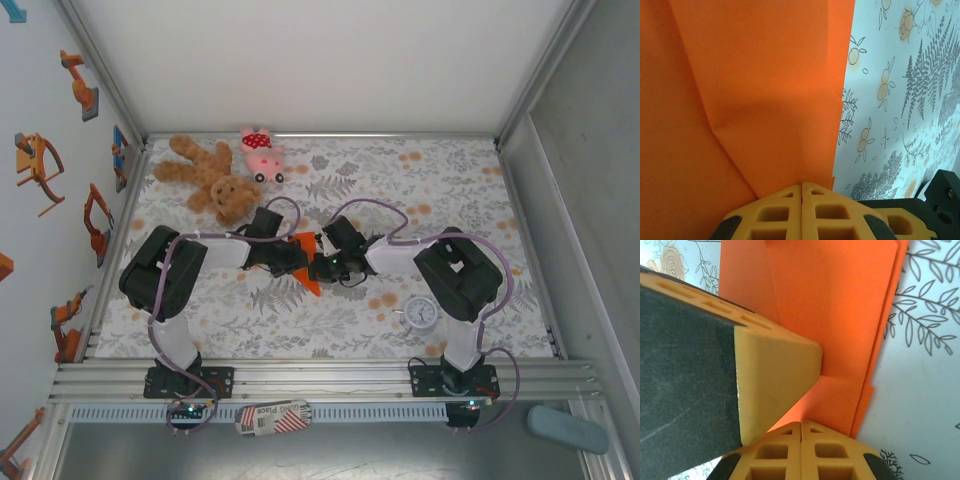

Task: Fold a paper plane with a square sheet of paper (pick it up from the middle)
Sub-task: Fourth fold the wing at the center of the table.

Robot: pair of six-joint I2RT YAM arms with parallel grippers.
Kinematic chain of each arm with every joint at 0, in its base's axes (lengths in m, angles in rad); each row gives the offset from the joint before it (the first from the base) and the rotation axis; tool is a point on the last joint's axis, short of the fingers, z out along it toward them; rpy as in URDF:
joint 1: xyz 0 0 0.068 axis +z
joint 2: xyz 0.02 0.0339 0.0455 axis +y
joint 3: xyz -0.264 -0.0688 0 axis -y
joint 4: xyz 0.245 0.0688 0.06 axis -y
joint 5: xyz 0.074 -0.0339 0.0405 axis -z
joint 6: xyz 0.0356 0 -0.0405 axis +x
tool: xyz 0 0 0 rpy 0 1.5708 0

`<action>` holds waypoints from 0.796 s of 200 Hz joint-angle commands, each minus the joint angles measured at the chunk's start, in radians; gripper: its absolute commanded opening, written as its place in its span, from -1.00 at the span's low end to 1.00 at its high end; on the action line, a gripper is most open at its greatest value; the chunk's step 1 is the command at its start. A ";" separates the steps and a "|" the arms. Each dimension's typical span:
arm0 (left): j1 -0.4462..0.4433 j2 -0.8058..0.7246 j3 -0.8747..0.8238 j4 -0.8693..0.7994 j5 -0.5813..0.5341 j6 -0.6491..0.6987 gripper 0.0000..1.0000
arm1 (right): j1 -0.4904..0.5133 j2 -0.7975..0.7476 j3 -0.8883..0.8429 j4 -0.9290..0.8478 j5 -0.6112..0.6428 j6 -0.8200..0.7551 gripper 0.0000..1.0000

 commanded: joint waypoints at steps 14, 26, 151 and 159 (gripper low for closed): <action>0.070 0.068 0.061 -0.120 -0.092 0.130 -0.95 | 0.006 0.047 -0.042 -0.231 0.107 -0.056 -1.00; 0.096 0.082 0.088 -0.153 -0.096 0.158 -0.94 | 0.006 0.044 -0.050 -0.243 0.115 -0.064 -1.00; 0.283 0.190 0.315 -0.303 -0.174 0.342 -0.93 | 0.006 0.034 -0.084 -0.217 0.126 -0.039 -1.00; 0.287 0.185 0.317 -0.299 -0.177 0.344 -0.93 | 0.006 0.031 -0.086 -0.217 0.127 -0.039 -1.00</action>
